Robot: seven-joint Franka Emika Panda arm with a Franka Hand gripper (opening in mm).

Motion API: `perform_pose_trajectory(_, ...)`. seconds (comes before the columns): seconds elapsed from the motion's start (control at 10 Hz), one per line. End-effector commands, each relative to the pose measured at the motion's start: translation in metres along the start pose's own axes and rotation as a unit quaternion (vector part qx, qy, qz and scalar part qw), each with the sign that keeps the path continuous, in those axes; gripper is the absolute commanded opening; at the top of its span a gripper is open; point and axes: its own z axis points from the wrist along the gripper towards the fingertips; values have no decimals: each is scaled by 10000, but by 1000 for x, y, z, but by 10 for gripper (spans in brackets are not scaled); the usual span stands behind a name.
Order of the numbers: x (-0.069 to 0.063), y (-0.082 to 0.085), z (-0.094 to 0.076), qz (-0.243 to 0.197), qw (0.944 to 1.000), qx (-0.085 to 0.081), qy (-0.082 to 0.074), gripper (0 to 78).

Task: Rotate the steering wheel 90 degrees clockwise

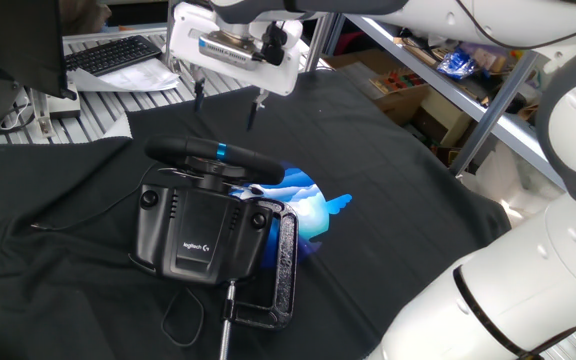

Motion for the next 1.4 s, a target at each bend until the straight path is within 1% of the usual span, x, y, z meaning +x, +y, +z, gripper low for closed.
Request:
perform_pose_trajectory(0.1,-7,13,1,-2495,9677,96,-358,774)
perform_pose_trajectory(0.2,-7,14,2,-2525,9668,89,-371,774)
perform_pose_trajectory(0.3,-7,17,4,-2661,9631,110,-386,774)
perform_pose_trajectory(0.4,-6,18,5,-2695,9622,111,-383,774)
perform_pose_trajectory(0.5,-4,23,10,-2909,9559,139,-376,774)
perform_pose_trajectory(0.6,-4,24,14,-2969,9541,127,-378,774)
perform_pose_trajectory(0.7,-2,25,19,-2964,9540,110,-434,774)
perform_pose_trajectory(0.8,-1,26,20,-2963,9540,111,-445,774)
perform_pose_trajectory(0.9,2,27,23,-2872,9568,37,-452,774)
perform_pose_trajectory(1.0,5,29,22,-2879,9565,81,-456,774)
perform_pose_trajectory(1.2,11,30,20,-2841,9578,103,-422,774)
perform_pose_trajectory(1.4,11,29,22,-2855,9574,100,-424,774)
